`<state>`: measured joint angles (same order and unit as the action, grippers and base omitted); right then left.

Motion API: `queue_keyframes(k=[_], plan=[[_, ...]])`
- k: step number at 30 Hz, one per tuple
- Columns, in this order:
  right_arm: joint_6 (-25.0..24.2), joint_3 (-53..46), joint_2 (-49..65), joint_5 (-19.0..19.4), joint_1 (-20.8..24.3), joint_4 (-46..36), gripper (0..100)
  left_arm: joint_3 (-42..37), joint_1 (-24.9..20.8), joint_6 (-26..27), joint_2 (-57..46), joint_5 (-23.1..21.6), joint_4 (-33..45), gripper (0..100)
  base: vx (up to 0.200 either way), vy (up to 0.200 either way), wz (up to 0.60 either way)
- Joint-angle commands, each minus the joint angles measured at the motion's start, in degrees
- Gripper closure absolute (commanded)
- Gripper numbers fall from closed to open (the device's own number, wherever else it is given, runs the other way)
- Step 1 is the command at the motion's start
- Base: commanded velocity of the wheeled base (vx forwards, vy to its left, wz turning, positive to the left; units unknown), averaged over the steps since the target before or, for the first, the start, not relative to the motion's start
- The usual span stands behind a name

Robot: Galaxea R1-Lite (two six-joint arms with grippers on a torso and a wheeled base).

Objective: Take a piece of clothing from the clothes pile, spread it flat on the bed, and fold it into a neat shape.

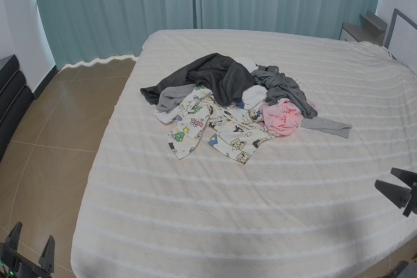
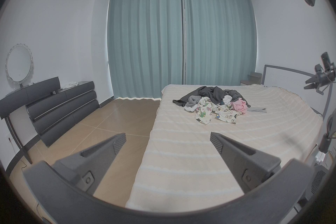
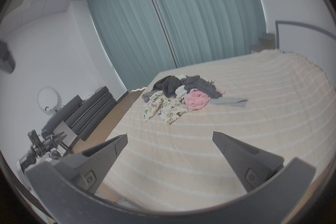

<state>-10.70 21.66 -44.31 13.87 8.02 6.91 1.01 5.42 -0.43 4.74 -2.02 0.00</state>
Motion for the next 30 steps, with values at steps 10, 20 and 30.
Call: queue_keyframes(k=[10,20,30], plan=[[-20.32,39.86,-77.33,-6.14,16.94,14.18,0,-0.92,0.02,-0.01,0.09,0.00,0.00,0,0.000,0.000,0.00],[-25.07,54.19,-89.63,-7.72,19.22,13.65,0,-0.92,0.02,-0.01,0.09,0.00,0.00,0,0.000,0.000,0.00],[-25.07,62.45,-96.66,-10.62,21.07,12.42,0,-0.92,0.02,-0.01,0.09,0.00,0.00,0,0.000,0.000,0.00]])
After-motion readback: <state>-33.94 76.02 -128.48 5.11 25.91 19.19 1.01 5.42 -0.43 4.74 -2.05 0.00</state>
